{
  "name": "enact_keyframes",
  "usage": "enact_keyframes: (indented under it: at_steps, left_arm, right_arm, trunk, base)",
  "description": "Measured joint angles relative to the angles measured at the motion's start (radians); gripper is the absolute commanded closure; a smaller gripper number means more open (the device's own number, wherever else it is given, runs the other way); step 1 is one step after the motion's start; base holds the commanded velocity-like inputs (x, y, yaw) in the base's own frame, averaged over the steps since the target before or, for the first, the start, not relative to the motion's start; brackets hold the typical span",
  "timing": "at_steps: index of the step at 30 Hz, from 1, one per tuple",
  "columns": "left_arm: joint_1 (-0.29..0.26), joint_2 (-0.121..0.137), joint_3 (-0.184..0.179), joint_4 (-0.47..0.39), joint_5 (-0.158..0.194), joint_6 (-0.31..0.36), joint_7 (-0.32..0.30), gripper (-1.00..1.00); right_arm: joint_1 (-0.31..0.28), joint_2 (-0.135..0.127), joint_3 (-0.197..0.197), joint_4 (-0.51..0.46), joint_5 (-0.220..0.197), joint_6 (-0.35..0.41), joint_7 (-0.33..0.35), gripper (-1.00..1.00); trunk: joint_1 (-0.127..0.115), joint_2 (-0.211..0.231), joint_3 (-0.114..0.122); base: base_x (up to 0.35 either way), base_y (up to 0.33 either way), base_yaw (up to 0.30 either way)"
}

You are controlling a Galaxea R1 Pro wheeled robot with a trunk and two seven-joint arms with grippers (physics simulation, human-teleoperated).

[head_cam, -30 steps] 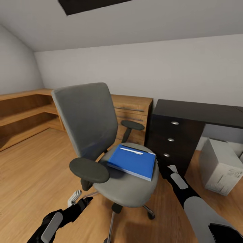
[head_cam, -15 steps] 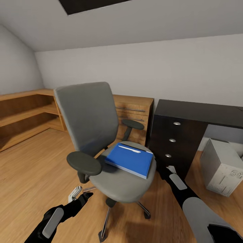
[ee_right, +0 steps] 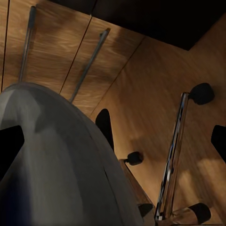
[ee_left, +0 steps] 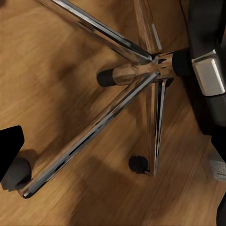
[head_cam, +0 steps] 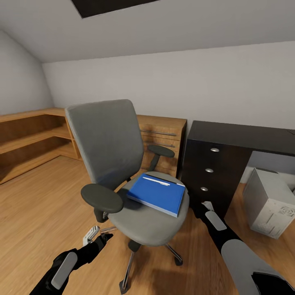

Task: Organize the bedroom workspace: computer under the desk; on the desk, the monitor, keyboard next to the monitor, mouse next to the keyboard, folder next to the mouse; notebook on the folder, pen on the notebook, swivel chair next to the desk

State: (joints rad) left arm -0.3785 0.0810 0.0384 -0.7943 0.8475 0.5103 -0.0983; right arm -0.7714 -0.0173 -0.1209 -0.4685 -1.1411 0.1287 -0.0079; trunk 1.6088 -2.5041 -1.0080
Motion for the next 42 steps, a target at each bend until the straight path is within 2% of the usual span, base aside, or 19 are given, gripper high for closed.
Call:
enact_keyframes:
  at_steps: [12, 26, 42]
  left_arm:
    - [0.0, 0.002, -0.001, 0.001, -0.001, 0.0, 0.001, -1.0]
    - [0.0, -0.001, -0.001, 0.003, -0.007, -0.001, 0.001, -1.0]
    - [0.0, -0.002, 0.0, 0.003, -0.005, 0.0, 0.001, -1.0]
  right_arm:
    - [0.0, 0.0, 0.001, 0.0, 0.0, 0.001, -0.001, -1.0]
    - [0.0, 0.0, 0.005, 0.0, 0.001, 0.001, -0.002, -1.0]
    - [0.0, 0.0, 0.01, 0.0, 0.003, -0.003, 0.003, -1.0]
  trunk:
    - [0.0, 0.0, 0.0]
    - [0.0, 0.0, 0.0]
    - [0.0, 0.0, 0.0]
  base:
    - [0.0, 0.0, 0.099]
    - [0.146, -0.063, 0.002]
    - [0.013, -0.005, -0.012]
